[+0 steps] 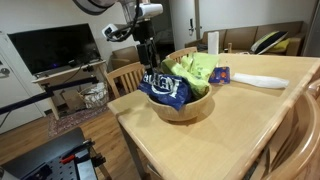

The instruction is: Take the blue packet of potato chips out of the bowl and put it on the table

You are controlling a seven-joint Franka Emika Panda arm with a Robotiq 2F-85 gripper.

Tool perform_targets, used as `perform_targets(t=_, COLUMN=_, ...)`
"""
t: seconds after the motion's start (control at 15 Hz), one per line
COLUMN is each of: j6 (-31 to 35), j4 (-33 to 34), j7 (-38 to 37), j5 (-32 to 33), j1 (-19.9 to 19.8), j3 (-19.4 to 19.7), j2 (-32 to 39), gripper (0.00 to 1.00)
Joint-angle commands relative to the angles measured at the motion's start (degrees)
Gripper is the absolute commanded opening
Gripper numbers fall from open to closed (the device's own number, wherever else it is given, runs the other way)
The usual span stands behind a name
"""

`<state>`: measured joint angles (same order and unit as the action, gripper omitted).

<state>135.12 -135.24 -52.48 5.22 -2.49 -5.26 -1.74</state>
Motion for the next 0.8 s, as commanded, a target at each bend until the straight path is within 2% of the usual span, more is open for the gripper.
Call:
perform_targets(t=0.0, j6=-0.2, j4=3.7, j7=-4.6, j5=1.1, j1=1.2, j3=1.6, j2=4.1, gripper=1.0)
perform_targets(t=0.47, j6=-4.4, j4=8.0, j7=-3.4, j5=-10.6, j1=1.5, j3=3.9, j2=9.4, gripper=1.0)
perform_targets(t=0.67, j6=-5.9, j4=9.0, j7=-2.7, j5=-12.8, j1=2.0, j3=4.1, j2=10.7, gripper=1.0)
perform_targets(t=0.73, j6=-6.2, j4=9.3, j7=-2.4, j5=-13.0, j1=2.2, j3=4.2, j2=11.0, gripper=0.84)
